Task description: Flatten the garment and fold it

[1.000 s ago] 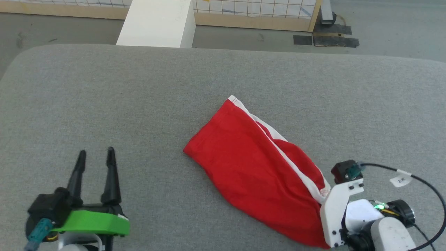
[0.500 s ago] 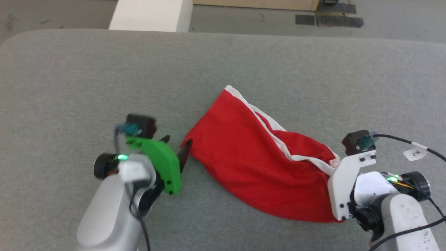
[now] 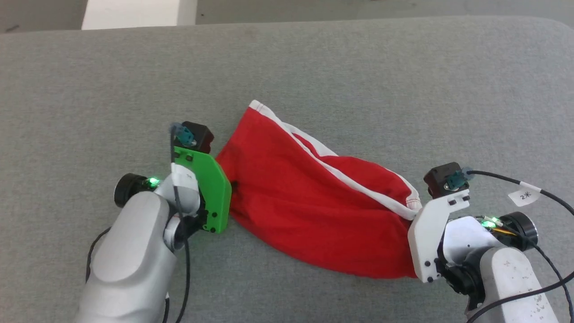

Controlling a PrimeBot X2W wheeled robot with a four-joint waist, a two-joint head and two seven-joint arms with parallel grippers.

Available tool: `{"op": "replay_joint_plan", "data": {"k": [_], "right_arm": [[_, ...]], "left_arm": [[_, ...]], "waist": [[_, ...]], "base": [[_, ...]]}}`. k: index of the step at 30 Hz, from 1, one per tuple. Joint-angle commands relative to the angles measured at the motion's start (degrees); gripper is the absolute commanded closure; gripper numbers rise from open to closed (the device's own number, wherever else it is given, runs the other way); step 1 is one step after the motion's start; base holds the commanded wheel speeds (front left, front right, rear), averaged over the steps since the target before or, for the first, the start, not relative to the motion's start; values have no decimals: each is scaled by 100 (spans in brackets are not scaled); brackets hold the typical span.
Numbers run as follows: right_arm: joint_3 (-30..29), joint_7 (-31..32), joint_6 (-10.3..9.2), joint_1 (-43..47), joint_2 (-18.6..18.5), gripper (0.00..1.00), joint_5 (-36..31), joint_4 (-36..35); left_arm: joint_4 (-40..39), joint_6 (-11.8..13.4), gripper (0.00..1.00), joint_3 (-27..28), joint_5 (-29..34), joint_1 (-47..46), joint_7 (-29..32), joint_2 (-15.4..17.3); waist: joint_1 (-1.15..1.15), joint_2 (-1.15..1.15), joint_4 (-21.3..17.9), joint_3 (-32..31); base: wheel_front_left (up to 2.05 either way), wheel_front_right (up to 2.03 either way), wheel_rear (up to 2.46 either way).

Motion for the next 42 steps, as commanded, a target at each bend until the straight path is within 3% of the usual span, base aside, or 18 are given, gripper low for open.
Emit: {"op": "replay_joint_plan", "data": {"k": [1, 14, 27, 28, 32, 39, 40, 41, 42], "right_arm": [[-15, -28, -10, -28, -11, 100, 20, 26], [-83, -10, -10, 1, -91, 100, -13, 145], [150, 290, -10, -344, -916, 100, 535, 371], [264, 387, -10, -539, -1139, 100, 659, 478], [456, 496, -10, -829, -1382, 100, 760, 695], [749, 333, -10, -1198, -1376, 100, 807, 1279], [742, 306, -10, -1208, -1347, 100, 800, 1355], [730, 274, -10, -1214, -1320, 100, 797, 1406], [699, 203, -10, -1222, -1283, 100, 791, 1451]], "left_arm": [[198, -27, 100, -84, -159, 208, 83, -35], [-326, 72, 100, 769, -1076, 657, -627, -48], [-1822, 497, 100, 1244, -1604, 2439, -1020, -243], [-2043, 577, 100, 1263, -1666, 2736, -1030, -299], [-2247, 649, 100, 1186, -1707, 3056, -991, -384], [-2191, 699, 100, 759, -1644, 3335, -710, -488], [-2188, 706, 89, 750, -1664, 3338, -690, -499], [-2186, 720, 7, 744, -1659, 3339, -670, -491], [-2192, 738, 0, 745, -1658, 3339, -642, -475]], "waist": [[0, 57, -66, 47], [0, 57, 246, -327], [0, 57, 618, -601], [0, 57, 679, -609], [0, 57, 761, -619], [0, 57, 842, -606], [0, 57, 847, -607], [0, 57, 848, -613], [0, 57, 845, -624]], "base": [[0, 0, 0], [0, 0, 0], [0, 0, 0], [0, 0, 0], [0, 0, 0], [0, 0, 0], [0, 0, 0], [0, 0, 0], [0, 0, 0]]}}
